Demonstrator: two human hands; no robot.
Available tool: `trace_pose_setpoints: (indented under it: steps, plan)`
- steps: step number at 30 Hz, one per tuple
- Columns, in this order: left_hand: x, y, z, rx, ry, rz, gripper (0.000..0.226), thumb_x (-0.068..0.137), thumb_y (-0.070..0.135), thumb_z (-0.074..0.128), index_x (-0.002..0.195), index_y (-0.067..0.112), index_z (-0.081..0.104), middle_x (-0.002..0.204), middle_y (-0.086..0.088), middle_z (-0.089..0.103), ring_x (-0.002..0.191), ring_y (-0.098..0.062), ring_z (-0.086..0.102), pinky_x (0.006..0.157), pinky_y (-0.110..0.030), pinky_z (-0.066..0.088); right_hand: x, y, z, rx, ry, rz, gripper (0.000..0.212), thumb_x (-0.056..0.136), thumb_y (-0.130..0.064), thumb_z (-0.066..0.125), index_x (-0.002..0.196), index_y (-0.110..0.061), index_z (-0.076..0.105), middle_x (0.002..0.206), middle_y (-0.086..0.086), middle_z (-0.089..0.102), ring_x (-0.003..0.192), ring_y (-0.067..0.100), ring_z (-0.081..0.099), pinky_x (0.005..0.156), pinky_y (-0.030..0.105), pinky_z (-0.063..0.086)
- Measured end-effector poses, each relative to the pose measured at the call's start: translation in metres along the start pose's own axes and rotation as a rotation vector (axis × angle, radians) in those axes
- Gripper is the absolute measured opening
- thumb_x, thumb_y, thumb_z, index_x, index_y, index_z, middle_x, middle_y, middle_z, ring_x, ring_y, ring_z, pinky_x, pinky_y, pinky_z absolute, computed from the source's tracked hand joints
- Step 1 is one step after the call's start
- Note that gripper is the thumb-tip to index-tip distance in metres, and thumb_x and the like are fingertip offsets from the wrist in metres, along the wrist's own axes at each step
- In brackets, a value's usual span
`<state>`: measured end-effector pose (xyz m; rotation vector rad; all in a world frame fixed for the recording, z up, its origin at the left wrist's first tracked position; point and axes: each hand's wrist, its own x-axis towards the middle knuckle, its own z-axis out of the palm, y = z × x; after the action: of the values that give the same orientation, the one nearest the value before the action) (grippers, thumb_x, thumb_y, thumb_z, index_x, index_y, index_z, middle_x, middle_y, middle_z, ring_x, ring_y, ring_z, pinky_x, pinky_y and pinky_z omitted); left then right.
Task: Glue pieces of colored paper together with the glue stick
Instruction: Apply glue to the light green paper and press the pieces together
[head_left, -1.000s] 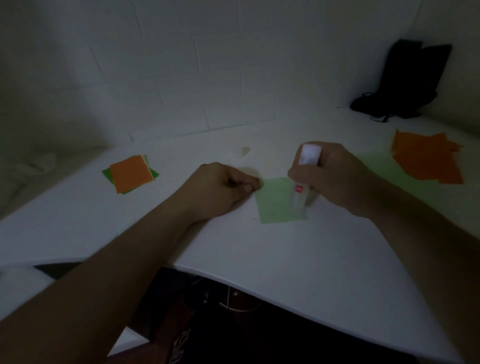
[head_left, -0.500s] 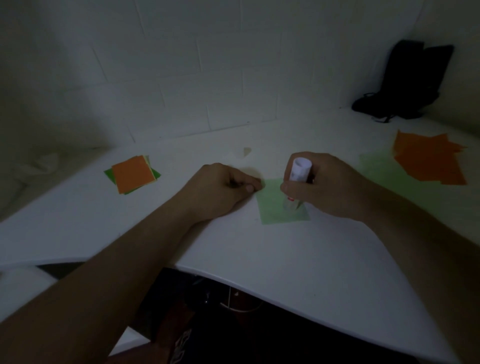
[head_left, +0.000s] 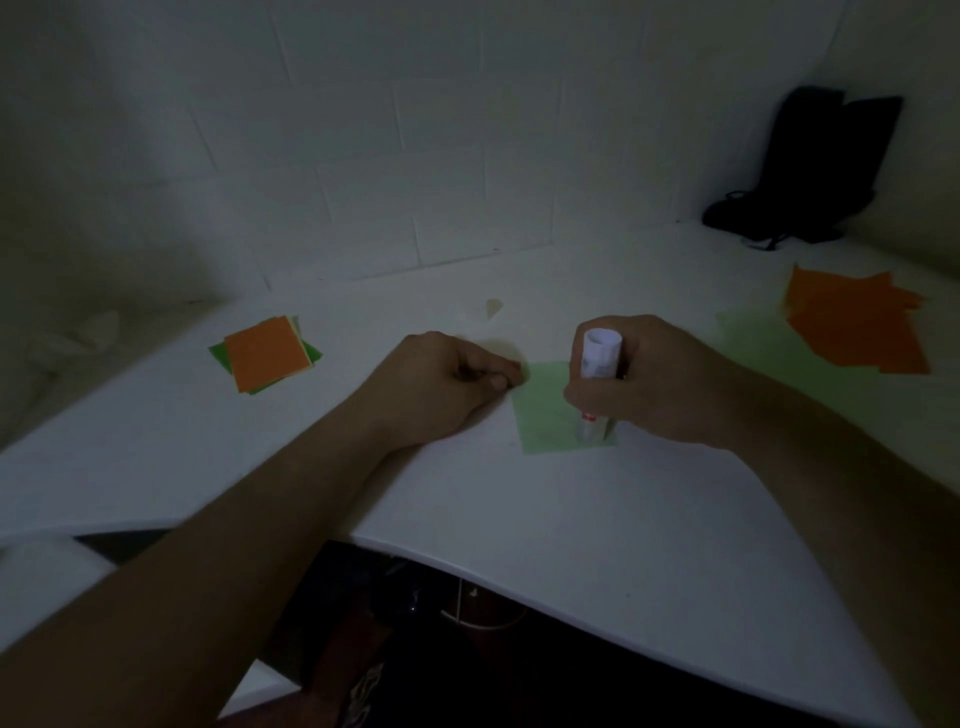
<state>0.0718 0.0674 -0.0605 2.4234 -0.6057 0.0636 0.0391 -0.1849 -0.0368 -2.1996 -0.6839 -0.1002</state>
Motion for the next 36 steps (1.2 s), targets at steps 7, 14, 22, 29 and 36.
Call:
trace_pose_setpoints:
  steps: [7, 14, 22, 29, 36]
  plan:
    - [0.0003, -0.0009, 0.0003, 0.008, -0.005, 0.005, 0.02, 0.098, 0.031, 0.066, 0.112, 0.041, 0.077, 0.119, 0.023, 0.072, 0.115, 0.009, 0.062, 0.102, -0.004, 0.037, 0.0008, -0.0005, 0.0, 0.135, -0.012, 0.075, 0.02, 0.076, -0.031, 0.072, 0.068, -0.015, 0.062, 0.066, 0.004, 0.062, 0.059, 0.019, 0.056, 0.058, 0.04, 0.046]
    - [0.0003, -0.0018, -0.0003, 0.003, -0.008, 0.014, 0.02, 0.098, 0.032, 0.066, 0.111, 0.043, 0.077, 0.118, 0.025, 0.072, 0.114, 0.011, 0.061, 0.104, -0.007, 0.039, 0.0046, 0.0047, -0.0078, 0.062, 0.223, 0.014, 0.019, 0.083, -0.03, 0.075, 0.073, -0.019, 0.064, 0.074, 0.002, 0.067, 0.069, 0.02, 0.066, 0.064, 0.04, 0.051]
    - [0.0004, -0.002, 0.0011, -0.017, 0.0, 0.003, 0.021, 0.097, 0.03, 0.067, 0.111, 0.042, 0.077, 0.118, 0.023, 0.072, 0.114, 0.011, 0.061, 0.097, 0.002, 0.035, -0.0003, 0.0052, -0.0071, -0.07, 0.027, 0.03, 0.016, 0.085, -0.031, 0.073, 0.076, -0.024, 0.062, 0.076, -0.004, 0.066, 0.071, 0.016, 0.063, 0.071, 0.046, 0.054]
    - [-0.0008, -0.0003, 0.0002, -0.023, 0.005, -0.002, 0.02, 0.097, 0.031, 0.067, 0.11, 0.044, 0.077, 0.118, 0.024, 0.072, 0.114, 0.01, 0.062, 0.104, -0.008, 0.04, -0.0017, 0.0007, -0.0077, 0.034, -0.058, 0.033, 0.014, 0.076, -0.035, 0.071, 0.07, -0.024, 0.063, 0.073, 0.003, 0.066, 0.068, 0.027, 0.063, 0.068, 0.054, 0.054]
    - [0.0004, -0.0024, 0.0007, -0.013, -0.002, 0.0, 0.019, 0.097, 0.032, 0.067, 0.108, 0.045, 0.076, 0.118, 0.022, 0.073, 0.116, 0.006, 0.063, 0.11, -0.02, 0.043, -0.001, 0.0034, -0.0069, 0.116, -0.086, 0.061, 0.019, 0.073, -0.034, 0.072, 0.071, -0.017, 0.064, 0.072, 0.008, 0.065, 0.068, 0.031, 0.062, 0.067, 0.054, 0.052]
